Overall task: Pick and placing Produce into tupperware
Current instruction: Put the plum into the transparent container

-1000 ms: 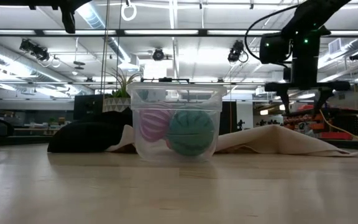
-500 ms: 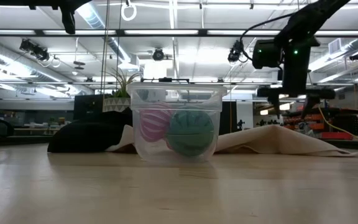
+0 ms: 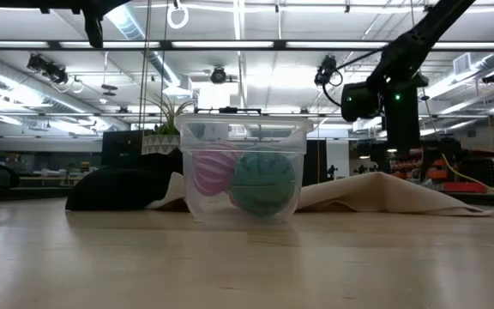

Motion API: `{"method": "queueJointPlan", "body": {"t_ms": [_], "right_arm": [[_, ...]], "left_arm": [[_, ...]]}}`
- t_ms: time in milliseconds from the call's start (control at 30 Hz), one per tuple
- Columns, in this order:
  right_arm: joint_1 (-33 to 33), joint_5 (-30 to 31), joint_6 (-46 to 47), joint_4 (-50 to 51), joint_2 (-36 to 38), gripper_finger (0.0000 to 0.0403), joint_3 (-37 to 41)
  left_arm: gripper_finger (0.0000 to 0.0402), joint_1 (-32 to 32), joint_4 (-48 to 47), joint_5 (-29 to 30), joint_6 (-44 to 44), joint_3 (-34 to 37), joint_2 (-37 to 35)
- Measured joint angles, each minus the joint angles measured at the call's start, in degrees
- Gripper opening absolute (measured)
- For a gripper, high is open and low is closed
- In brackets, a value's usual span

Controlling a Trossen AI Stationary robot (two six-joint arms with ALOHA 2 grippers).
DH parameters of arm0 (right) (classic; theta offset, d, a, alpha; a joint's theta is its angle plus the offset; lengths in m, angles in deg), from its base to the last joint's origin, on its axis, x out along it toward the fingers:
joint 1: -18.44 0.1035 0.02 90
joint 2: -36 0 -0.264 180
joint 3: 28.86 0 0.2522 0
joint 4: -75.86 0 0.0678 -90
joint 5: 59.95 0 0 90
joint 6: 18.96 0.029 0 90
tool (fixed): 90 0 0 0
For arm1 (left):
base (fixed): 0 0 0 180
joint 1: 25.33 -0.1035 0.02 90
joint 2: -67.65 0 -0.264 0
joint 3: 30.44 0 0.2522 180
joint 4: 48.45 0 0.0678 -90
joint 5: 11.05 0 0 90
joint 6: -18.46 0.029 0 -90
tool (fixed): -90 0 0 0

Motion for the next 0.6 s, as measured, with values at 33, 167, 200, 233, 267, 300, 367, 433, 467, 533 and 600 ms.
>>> {"method": "queueJointPlan", "body": {"t_ms": [33,167,200,233,267,300,367,433,467,533,600], "right_arm": [[-0.7,0.0,0.0,-0.3,-0.6,0.0266,0.0],[-3.3,-0.3,-1.8,-3.2,-2.3,0.0258,0.0],[-4.1,-0.7,-2.8,-4.6,-2.7,0.0257,0.0],[-5.0,-1.0,-4.2,-6.0,-3.1,0.0256,0.0],[-5.8,-1.7,-5.3,-7.3,-3.5,0.0255,0.0],[-6.5,-2.4,-6.3,-8.5,-3.8,0.0255,0.0],[-7.9,-3.6,-8.0,-10.1,-4.2,0.0254,0.0],[-9.1,-4.2,-9.1,-10.7,-4.5,0.0254,0.0],[-9.7,-4.7,-9.3,-10.6,-4.6,0.0254,0.0],[-10.6,-5.1,-9.8,-10.7,-4.5,0.0254,0.0],[-11.6,-5.2,-10.5,-10.9,-4.4,0.0254,0.0]], "left_arm": [[0.0019,0.0,0.0,0.4,-0.6,0.0,0.0],[0.0017,0.0,0.0,1.3,-1.0,0.0,0.0],[0.0018,0.0,0.0,1.3,-1.1,0.0,0.0],[0.0020,0.0,0.0,1.3,-1.1,0.0,0.0],[0.0022,0.0,0.0,1.3,-1.1,0.0,0.0],[0.0023,0.0,0.0,1.3,-1.1,0.0,0.0],[0.0027,0.0,0.0,1.3,-1.1,0.0,0.0],[0.0029,0.0,0.0,1.3,-1.1,0.0,0.0],[0.0029,0.0,0.0,1.3,-1.1,0.0,0.0],[0.0027,0.0,0.0,1.3,-1.1,0.0,0.0],[0.0024,0.0,0.0,1.3,-1.1,0.0,0.0]]}}
